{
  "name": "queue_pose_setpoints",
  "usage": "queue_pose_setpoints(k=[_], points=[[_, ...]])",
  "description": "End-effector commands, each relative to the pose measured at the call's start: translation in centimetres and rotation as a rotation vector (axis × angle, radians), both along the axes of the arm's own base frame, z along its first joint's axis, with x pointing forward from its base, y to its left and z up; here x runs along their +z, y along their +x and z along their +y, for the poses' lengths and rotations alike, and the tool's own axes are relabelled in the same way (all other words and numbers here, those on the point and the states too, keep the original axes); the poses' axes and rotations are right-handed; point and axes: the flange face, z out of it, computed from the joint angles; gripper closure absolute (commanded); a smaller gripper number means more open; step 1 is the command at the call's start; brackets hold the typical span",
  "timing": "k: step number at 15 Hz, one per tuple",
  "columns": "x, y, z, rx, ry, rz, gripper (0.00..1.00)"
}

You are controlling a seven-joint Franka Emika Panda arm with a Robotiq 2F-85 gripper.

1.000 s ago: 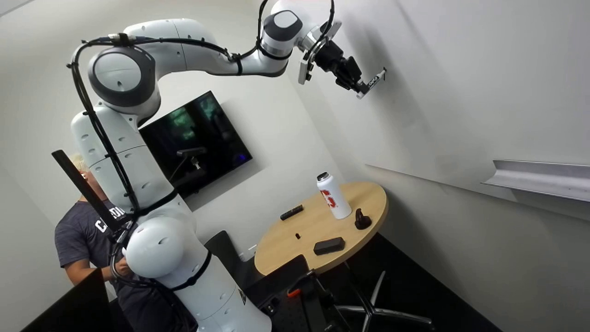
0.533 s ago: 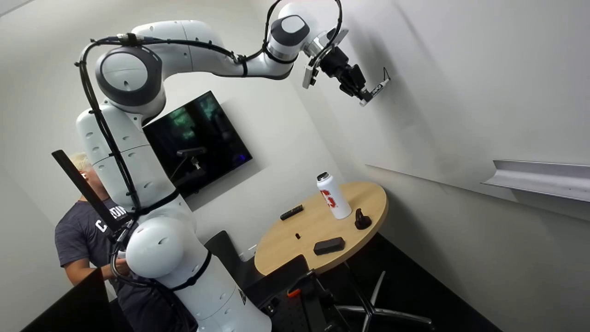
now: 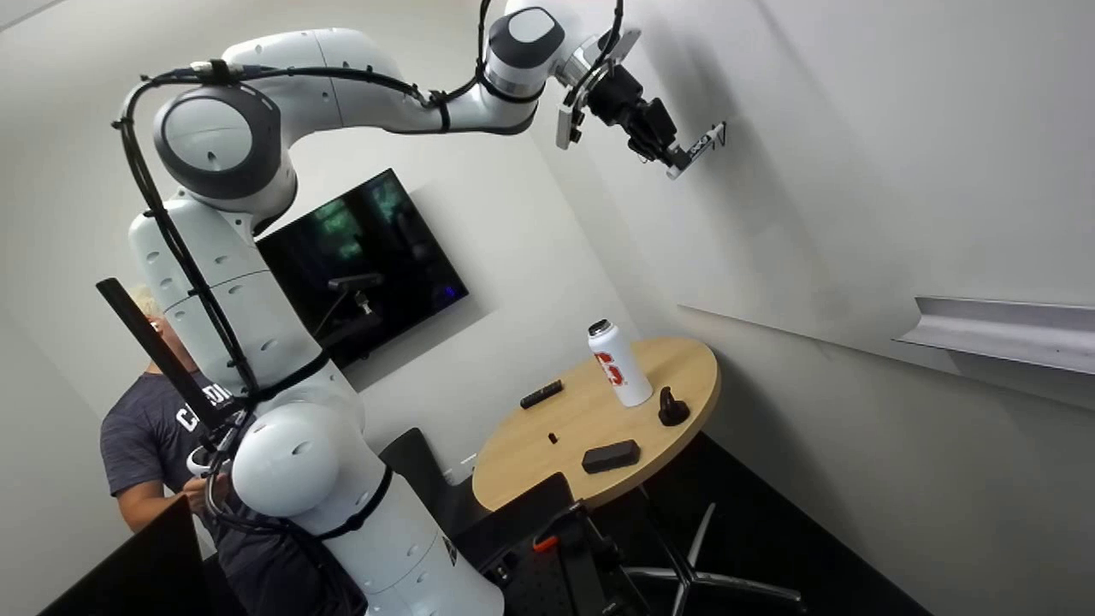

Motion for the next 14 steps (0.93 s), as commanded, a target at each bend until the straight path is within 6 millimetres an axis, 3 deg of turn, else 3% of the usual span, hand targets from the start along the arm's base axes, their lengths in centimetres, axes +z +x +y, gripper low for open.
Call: queue_pose_setpoints(k=[1, 11, 14], points=[[2.1, -0.1, -2.0, -0.024, 0.014, -0.035, 0.95], [-1.7, 1.0, -1.2, -0.006, 0.043, 0.055, 0.95], [-2.1, 1.2, -1.4, -0.018, 0.039, 0.06, 0.95]])
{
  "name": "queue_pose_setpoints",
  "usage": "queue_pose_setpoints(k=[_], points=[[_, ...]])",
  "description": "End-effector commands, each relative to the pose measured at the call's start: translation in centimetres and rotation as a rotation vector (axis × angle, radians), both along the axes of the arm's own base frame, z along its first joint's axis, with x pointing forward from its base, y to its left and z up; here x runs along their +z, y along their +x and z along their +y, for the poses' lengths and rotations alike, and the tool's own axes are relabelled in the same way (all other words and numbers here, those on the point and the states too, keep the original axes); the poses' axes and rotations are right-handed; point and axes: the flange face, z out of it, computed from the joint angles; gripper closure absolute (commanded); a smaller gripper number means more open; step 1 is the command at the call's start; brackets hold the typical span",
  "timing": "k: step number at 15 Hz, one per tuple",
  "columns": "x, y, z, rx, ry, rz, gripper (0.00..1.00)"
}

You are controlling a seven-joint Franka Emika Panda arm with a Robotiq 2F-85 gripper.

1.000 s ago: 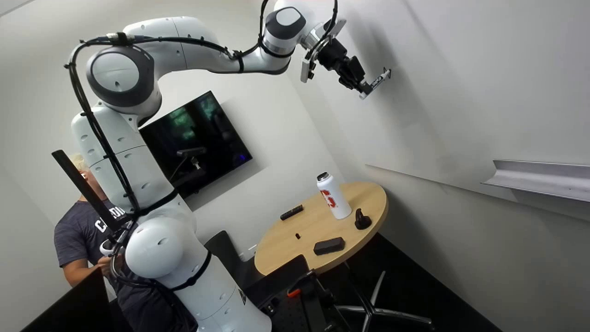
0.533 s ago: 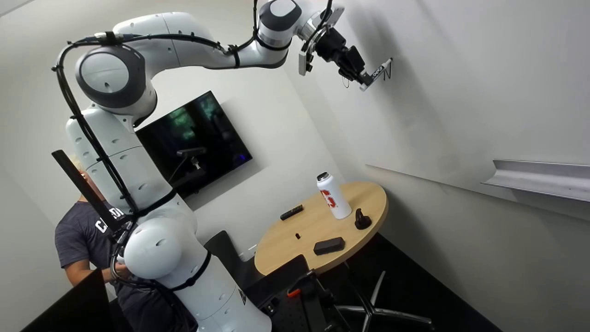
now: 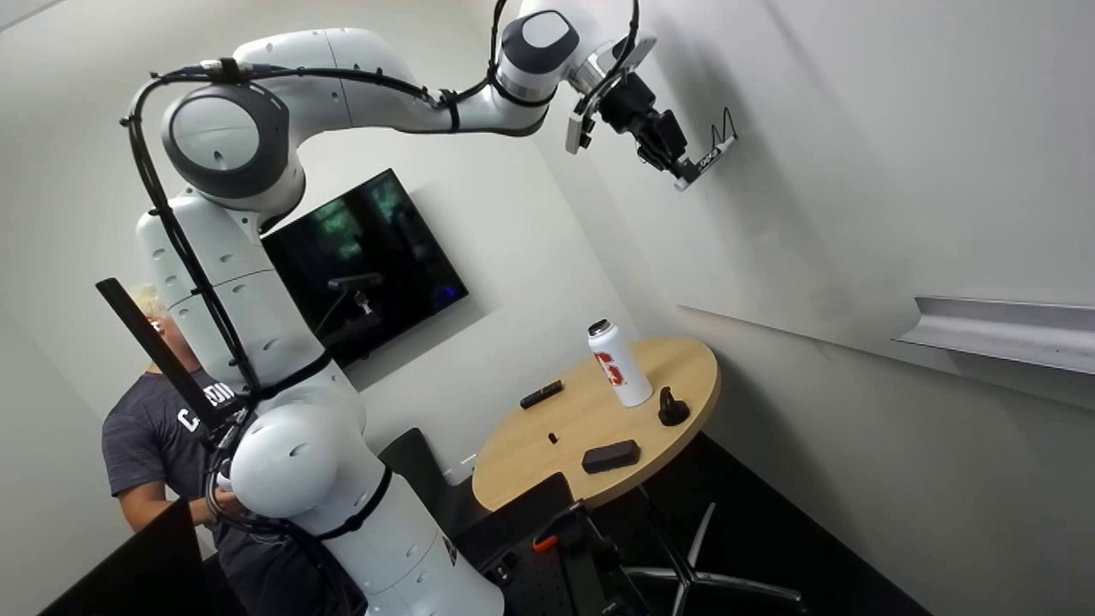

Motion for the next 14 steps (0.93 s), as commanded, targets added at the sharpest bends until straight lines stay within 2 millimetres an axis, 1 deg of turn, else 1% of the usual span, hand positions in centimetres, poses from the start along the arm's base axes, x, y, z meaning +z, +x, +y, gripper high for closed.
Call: queue_pose_setpoints(k=[1, 10, 12, 14], points=[[0.3, 0.4, -0.5, 0.009, 0.008, 0.007, 0.95], [3.6, -0.1, -3.9, -0.053, 0.008, -0.059, 0.95], [3.8, 0.0, -4.4, -0.059, 0.012, -0.062, 0.95], [3.3, 0.2, -4.5, -0.058, 0.016, -0.048, 0.95]])
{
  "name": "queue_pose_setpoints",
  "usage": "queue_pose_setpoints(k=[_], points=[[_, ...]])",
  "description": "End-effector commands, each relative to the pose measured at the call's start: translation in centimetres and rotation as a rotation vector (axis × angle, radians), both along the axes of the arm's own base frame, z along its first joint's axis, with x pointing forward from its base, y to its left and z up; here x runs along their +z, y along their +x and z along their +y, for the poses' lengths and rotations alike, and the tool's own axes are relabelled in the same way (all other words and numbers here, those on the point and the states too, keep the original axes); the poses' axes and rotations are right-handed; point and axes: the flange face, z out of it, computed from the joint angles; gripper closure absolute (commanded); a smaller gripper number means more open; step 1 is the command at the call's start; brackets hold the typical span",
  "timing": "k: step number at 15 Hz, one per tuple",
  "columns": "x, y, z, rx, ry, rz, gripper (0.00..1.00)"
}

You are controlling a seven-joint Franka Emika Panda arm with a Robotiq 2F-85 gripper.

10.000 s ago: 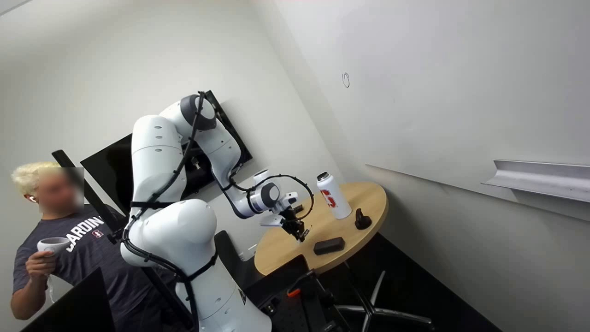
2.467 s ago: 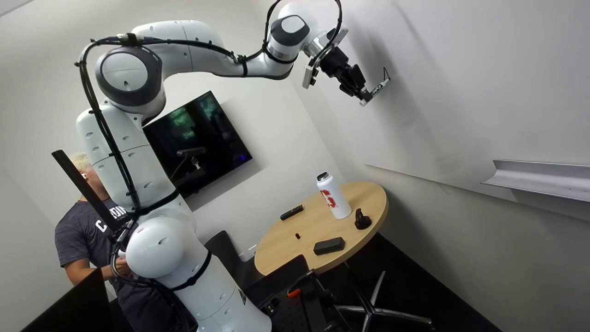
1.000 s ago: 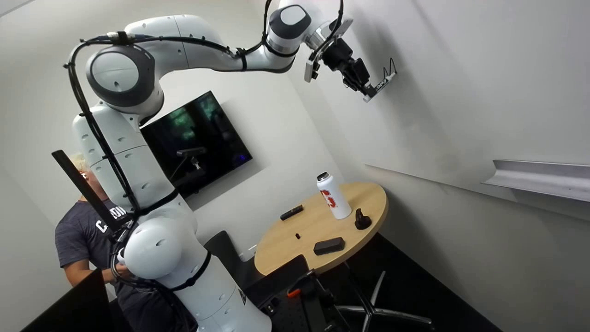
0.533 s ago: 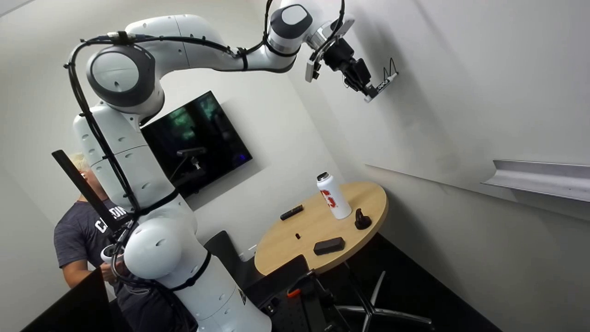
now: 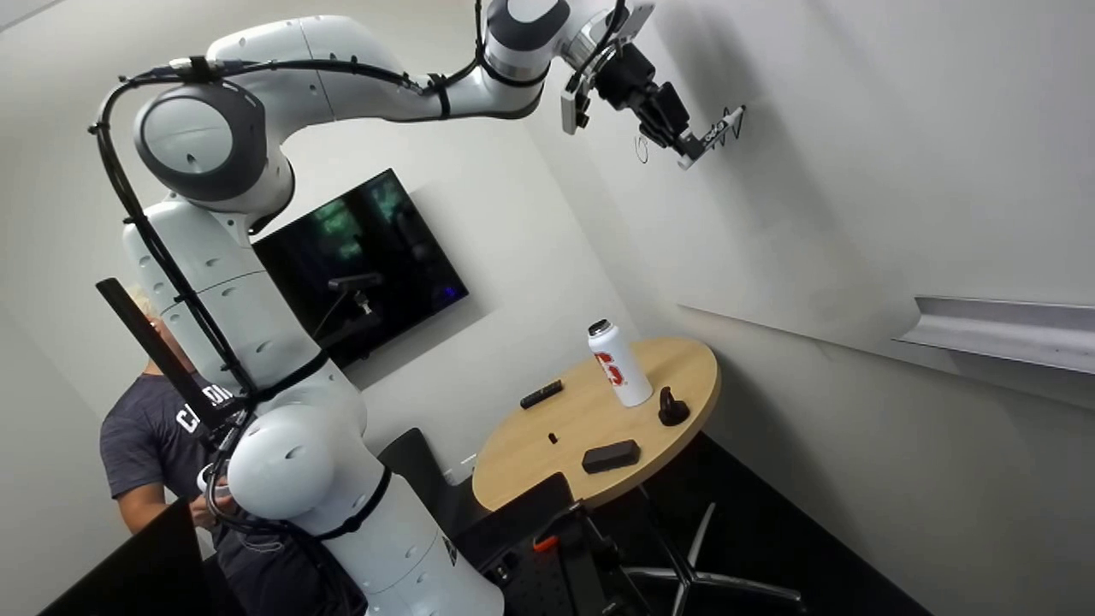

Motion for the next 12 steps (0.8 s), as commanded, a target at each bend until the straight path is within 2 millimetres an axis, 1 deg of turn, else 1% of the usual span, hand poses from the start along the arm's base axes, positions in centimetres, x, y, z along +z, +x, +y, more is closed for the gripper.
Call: queue_pose_setpoints(k=[1, 8, 10, 12], points=[[0.0, 0.7, -0.6, 0.009, 0.013, 0.006, 0.95], [-2.4, 1.2, 0.0, 0.02, 0.023, 0.056, 0.95], [-2.5, 1.3, -0.2, 0.014, 0.02, 0.058, 0.95], [-1.9, 1.2, -0.5, 0.003, 0.014, 0.047, 0.95]])
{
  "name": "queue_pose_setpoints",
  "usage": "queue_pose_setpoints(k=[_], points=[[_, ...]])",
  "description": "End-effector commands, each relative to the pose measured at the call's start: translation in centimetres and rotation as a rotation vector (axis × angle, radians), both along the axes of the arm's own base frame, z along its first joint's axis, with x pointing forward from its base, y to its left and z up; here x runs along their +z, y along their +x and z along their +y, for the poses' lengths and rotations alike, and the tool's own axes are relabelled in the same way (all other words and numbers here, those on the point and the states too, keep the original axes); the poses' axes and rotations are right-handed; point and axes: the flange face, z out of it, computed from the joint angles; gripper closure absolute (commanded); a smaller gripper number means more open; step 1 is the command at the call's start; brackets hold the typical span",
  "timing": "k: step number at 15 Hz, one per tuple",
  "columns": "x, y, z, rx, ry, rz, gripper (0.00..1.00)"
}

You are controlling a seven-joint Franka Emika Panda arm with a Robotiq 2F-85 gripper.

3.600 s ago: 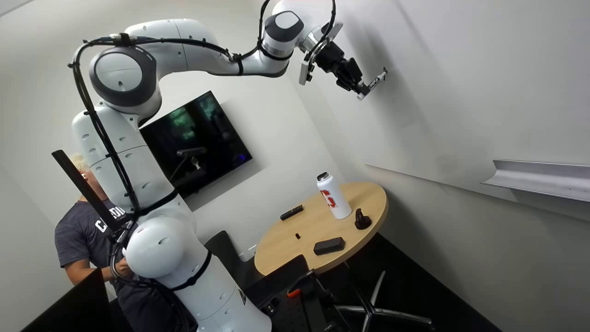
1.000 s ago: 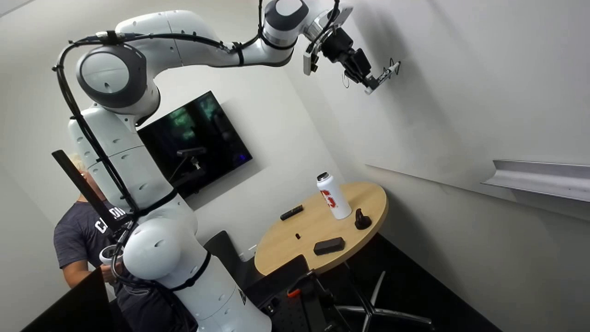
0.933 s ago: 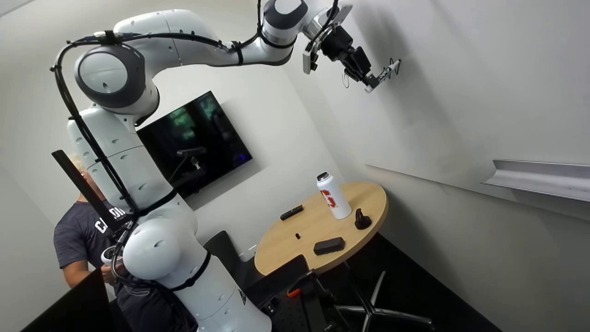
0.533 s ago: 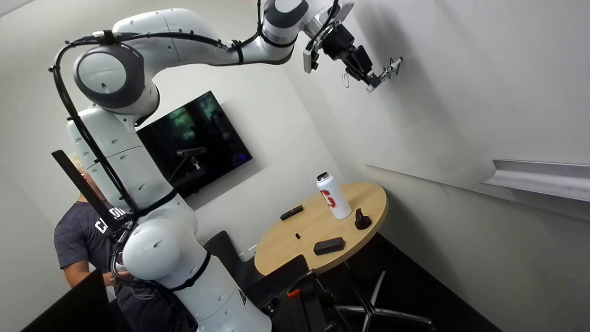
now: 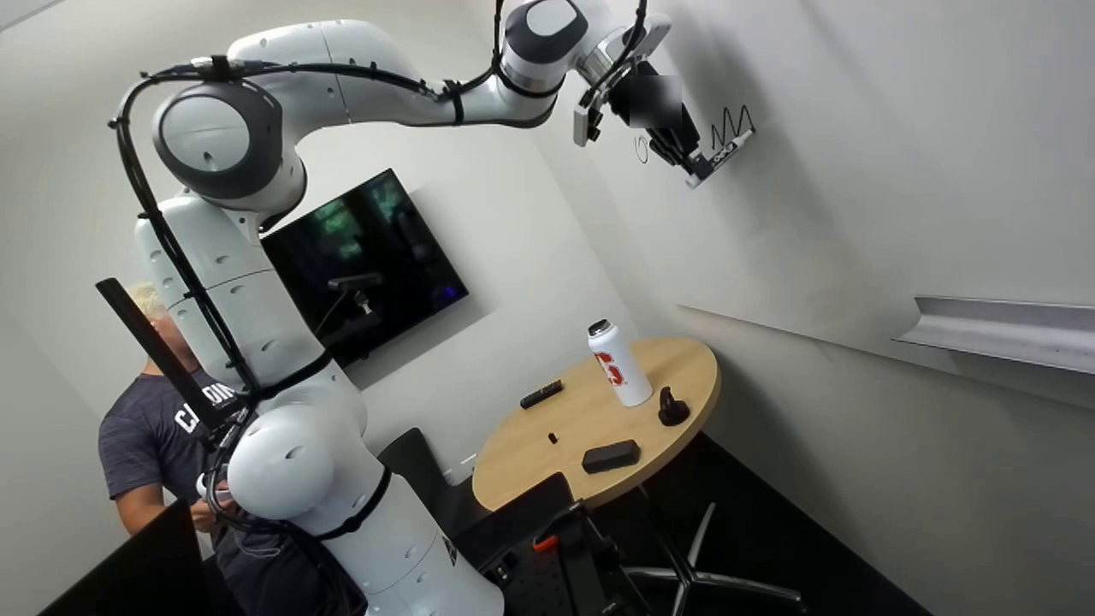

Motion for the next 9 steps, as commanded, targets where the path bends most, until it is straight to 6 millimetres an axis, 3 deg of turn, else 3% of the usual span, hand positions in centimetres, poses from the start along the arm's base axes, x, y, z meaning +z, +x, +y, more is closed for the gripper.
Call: queue_pose_setpoints(k=[1, 9], points=[[1.4, 0.3, -0.9, 0.002, 0.009, -0.017, 0.95], [3.9, -0.3, -4.1, -0.054, 0.011, -0.068, 0.95]])
